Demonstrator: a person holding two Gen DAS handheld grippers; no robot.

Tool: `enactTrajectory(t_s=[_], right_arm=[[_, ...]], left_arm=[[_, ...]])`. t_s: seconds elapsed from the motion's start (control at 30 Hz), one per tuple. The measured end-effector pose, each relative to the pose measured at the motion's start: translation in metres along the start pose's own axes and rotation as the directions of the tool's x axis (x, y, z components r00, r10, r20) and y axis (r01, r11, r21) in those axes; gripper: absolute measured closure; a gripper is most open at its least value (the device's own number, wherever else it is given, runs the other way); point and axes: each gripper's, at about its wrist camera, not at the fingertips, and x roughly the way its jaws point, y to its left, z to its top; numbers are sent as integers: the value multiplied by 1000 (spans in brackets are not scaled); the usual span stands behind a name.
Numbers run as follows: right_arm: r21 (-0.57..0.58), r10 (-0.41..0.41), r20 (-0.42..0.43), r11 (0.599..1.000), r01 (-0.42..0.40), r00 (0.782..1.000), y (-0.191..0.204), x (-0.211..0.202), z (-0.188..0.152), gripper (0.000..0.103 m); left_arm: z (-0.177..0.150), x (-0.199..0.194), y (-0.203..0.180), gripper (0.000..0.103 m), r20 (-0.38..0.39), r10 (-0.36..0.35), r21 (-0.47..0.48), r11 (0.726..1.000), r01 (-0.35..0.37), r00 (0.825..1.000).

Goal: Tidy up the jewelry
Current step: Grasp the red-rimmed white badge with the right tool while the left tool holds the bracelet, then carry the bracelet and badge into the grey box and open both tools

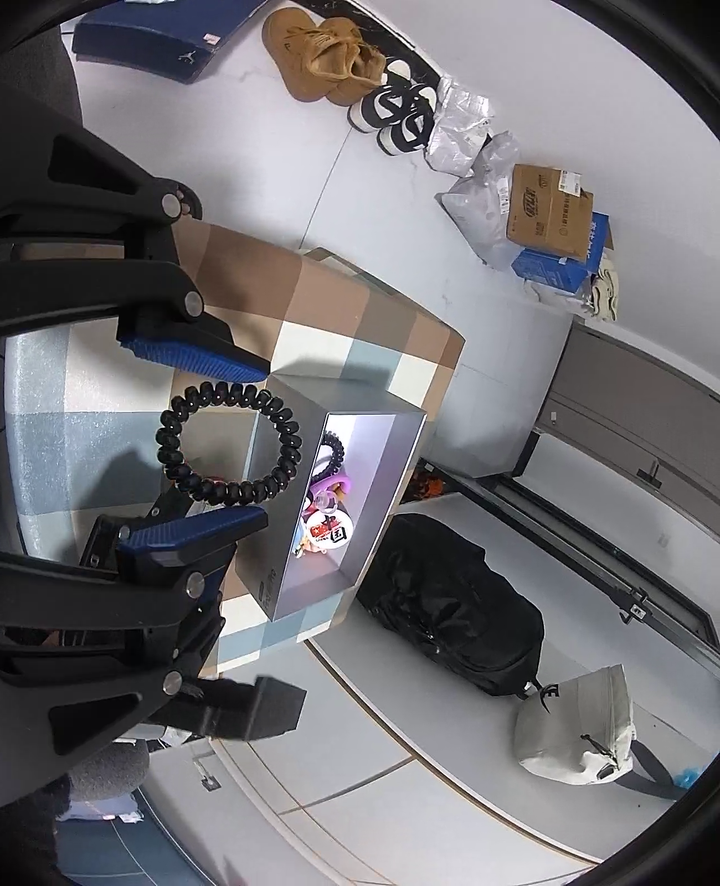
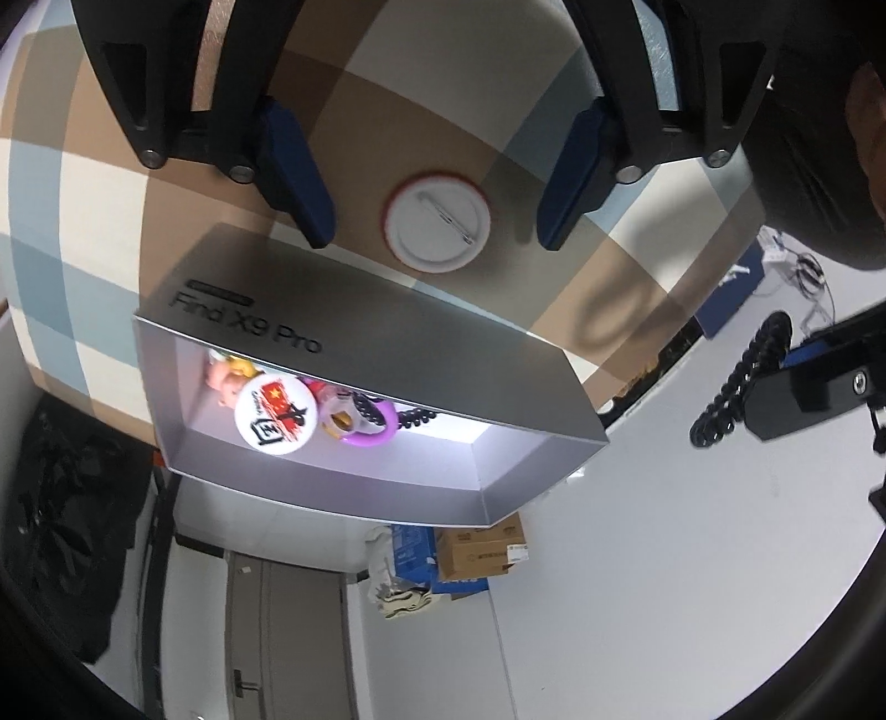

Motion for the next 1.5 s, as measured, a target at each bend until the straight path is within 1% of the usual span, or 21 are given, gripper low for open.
enactTrajectory(t_s=[0.03,0.13,0.2,0.23,0.27,0.4,0.7,0.83,0.93,1.0,1.17,1.23,1.5], right_arm=[[-14,-15,-7,1000,15,1000,3,2,0,36],[-30,-32,-1,999,31,1000,6,3,1,40],[-39,-43,5,998,43,999,8,3,0,42],[-48,-54,-2,997,54,999,9,5,0,45],[-58,-72,0,996,72,997,11,5,-1,51],[-64,-82,0,995,82,997,13,5,-2,61],[-67,-91,-14,994,90,996,11,-1,-6,61],[-47,-87,-22,995,86,996,4,-7,-11,61],[-21,-74,-30,997,74,997,-2,-13,-14,61],[1,-41,-31,999,41,999,-5,-18,-16,61],[26,-13,-4,1000,13,1000,-6,-35,-21,61],[36,-6,7,999,6,1000,-5,-41,-22,61],[78,25,72,996,-31,997,-9,-72,-20,61]], left_arm=[[0,0,1,62,0,-3,-6,1000,3,1000],[1,-2,3,62,4,-21,-23,1000,21,1000],[1,-1,3,62,1,-18,-17,1000,18,1000],[0,0,3,62,-1,-17,-15,1000,17,1000],[0,0,3,62,-4,-20,-15,1000,20,1000],[0,-1,1,62,-3,-20,-12,1000,20,1000],[-1,3,-3,62,-12,-16,10,1000,16,1000],[-3,5,-6,63,-23,-11,25,1000,11,1000],[-5,6,-10,62,-29,1,38,999,0,1000],[-7,8,-15,62,-37,1,57,998,1,999],[-13,9,-27,62,-41,1,119,993,4,999],[-15,10,-32,62,-47,-5,131,991,11,999],[-23,17,-49,62,-72,9,168,986,3,997]])
